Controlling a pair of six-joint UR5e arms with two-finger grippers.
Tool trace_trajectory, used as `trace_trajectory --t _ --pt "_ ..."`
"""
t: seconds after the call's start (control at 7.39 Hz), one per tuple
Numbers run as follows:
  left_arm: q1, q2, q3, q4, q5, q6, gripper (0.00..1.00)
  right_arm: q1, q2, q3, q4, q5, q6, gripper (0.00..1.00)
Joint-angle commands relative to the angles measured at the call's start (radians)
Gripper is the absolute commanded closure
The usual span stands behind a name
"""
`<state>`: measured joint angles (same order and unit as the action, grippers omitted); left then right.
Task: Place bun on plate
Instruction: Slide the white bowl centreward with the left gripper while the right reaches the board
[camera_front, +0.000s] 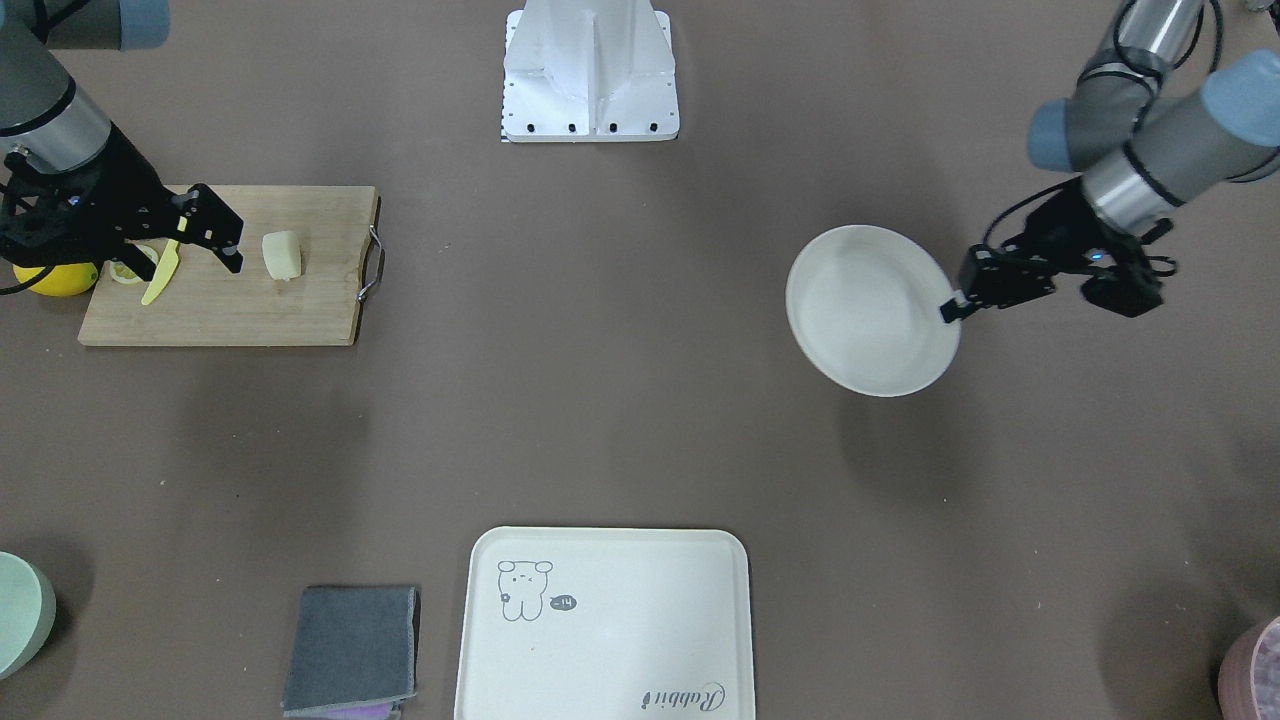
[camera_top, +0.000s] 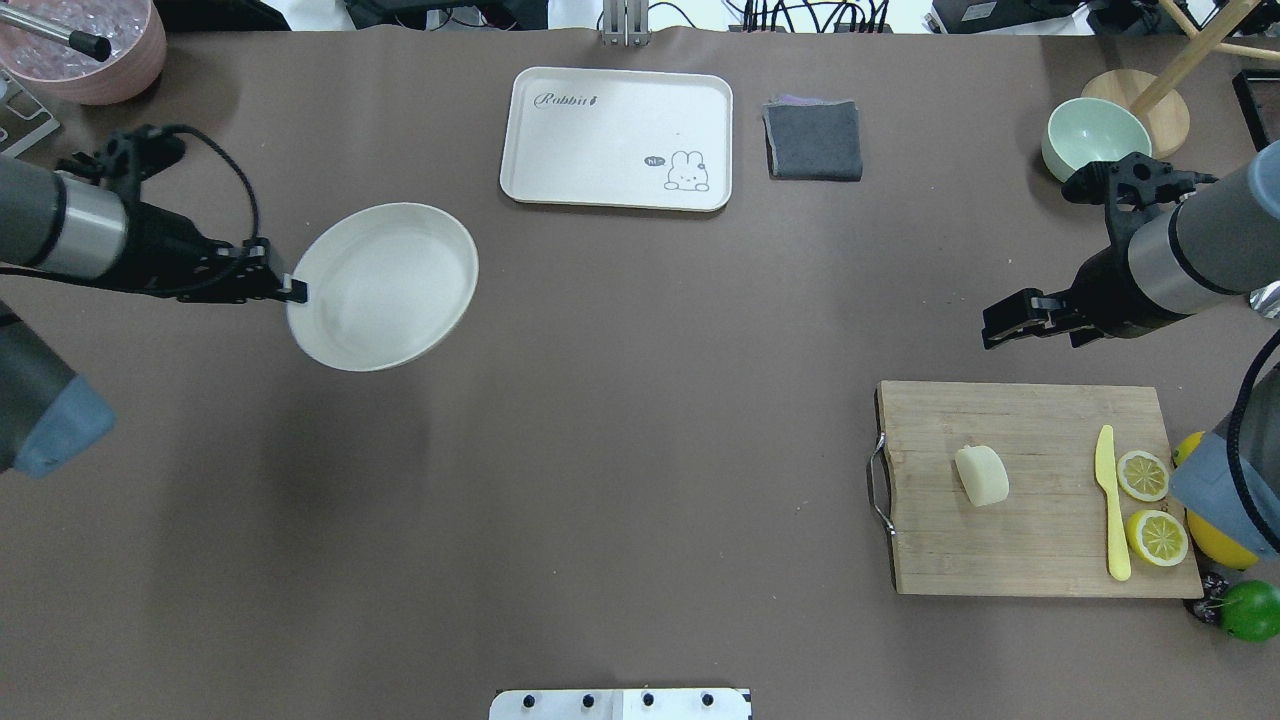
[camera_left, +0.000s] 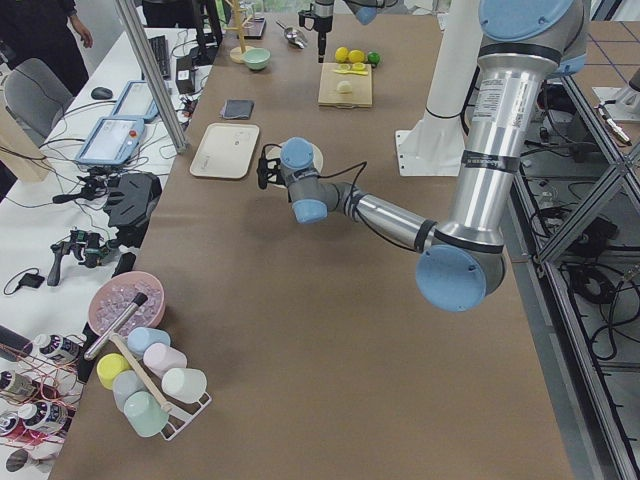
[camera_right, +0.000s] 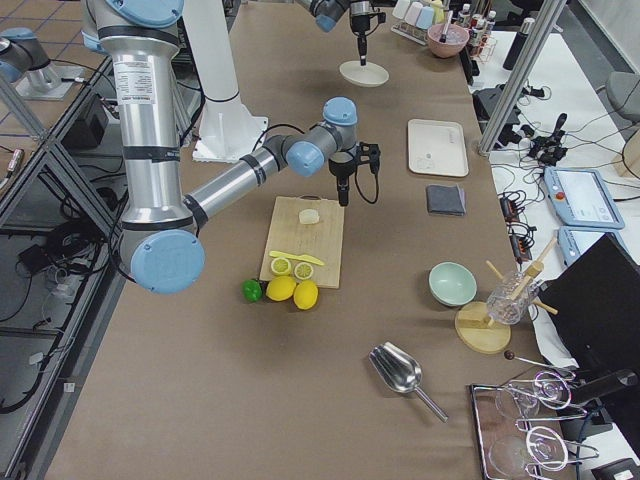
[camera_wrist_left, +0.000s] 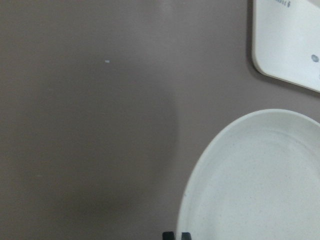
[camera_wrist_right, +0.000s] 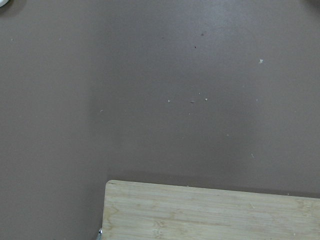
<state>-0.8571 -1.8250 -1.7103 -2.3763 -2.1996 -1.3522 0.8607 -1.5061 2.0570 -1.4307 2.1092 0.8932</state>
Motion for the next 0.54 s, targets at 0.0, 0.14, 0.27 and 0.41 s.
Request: trace_trajectory --t 0.0,0.14,0.27,0.41 --pt "0.187 -0.211 -0.037 0.253 0.217 -0.103 1.0 -0.075 -0.003 -0.008 0.003 -0.043 0.032 0.0" --pt "0.222 -0.23 -0.035 0.258 0.256 -0.128 1.0 -0.121 -0.012 -0.021 0.004 -0.073 0.041 0.0" --pt "0.222 -0.231 -0.038 0.258 0.259 -0.128 1.0 -0.158 -0.026 -0.021 0.01 -0.102 0.05 0.0" --pt "0.222 -0.231 -0.038 0.258 0.259 -0.128 1.0 -0.201 -0.072 -0.021 0.056 -0.136 0.05 0.0"
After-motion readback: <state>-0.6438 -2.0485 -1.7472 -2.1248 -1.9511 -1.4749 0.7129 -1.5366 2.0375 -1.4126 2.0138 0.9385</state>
